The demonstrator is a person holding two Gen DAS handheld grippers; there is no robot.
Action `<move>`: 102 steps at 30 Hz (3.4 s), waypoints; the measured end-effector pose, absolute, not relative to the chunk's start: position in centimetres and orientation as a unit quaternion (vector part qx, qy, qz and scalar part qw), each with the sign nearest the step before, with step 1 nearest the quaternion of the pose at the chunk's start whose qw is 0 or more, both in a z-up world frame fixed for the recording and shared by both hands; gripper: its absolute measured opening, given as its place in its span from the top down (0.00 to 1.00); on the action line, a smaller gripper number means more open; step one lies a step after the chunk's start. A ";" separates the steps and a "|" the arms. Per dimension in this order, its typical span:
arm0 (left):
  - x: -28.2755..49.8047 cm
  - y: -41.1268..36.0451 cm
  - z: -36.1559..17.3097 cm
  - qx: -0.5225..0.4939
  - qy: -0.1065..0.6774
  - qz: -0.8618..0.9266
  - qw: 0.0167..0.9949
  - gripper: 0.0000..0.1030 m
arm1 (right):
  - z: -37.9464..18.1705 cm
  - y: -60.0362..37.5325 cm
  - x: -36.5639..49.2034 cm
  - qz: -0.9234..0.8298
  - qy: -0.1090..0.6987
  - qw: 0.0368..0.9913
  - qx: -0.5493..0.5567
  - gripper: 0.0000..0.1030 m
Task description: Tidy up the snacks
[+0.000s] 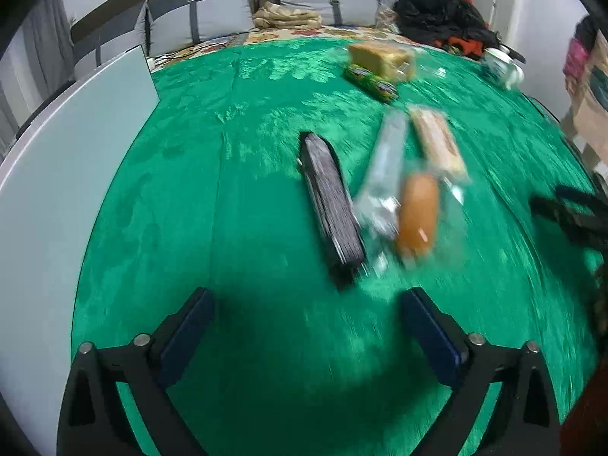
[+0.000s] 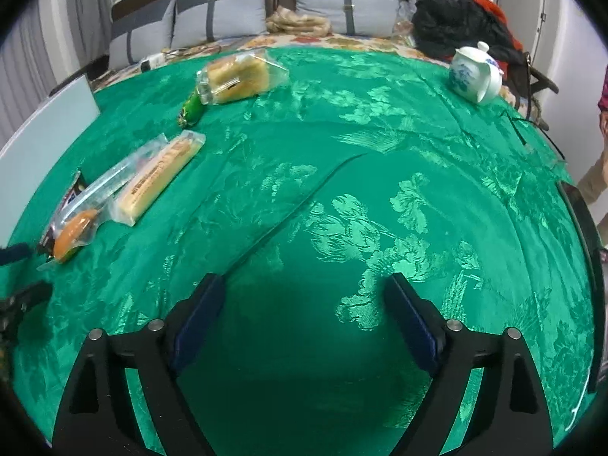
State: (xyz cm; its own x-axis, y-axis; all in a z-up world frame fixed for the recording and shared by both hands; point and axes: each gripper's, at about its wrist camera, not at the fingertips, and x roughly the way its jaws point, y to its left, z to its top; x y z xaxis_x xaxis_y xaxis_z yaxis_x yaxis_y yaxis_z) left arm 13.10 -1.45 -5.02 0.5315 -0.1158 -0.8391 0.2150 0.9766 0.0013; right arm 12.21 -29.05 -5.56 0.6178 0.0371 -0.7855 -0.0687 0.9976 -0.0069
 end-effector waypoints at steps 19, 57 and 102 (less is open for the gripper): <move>14.1 -1.1 -5.2 0.042 0.458 -0.095 0.883 0.00 | -5.5 -29.1 12.0 0.027 0.437 0.899 -0.016 0.11; 14.2 -1.1 -5.2 0.042 0.458 -0.096 0.883 0.00 | -5.5 -29.1 12.1 0.029 0.438 0.898 -0.015 0.09; 11.7 1.0 -3.3 0.038 0.489 -0.117 0.863 0.08 | -5.5 -29.1 12.1 0.029 0.439 0.898 -0.015 0.09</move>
State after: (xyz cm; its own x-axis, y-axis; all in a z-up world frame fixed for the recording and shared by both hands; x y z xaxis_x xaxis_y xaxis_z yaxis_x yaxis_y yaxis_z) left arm 11.68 1.01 -3.25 0.4935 -0.1643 -0.8541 0.2391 0.9698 -0.0484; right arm 12.15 -29.07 -5.52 0.6135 0.0393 -0.7887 -0.0649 0.9979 -0.0007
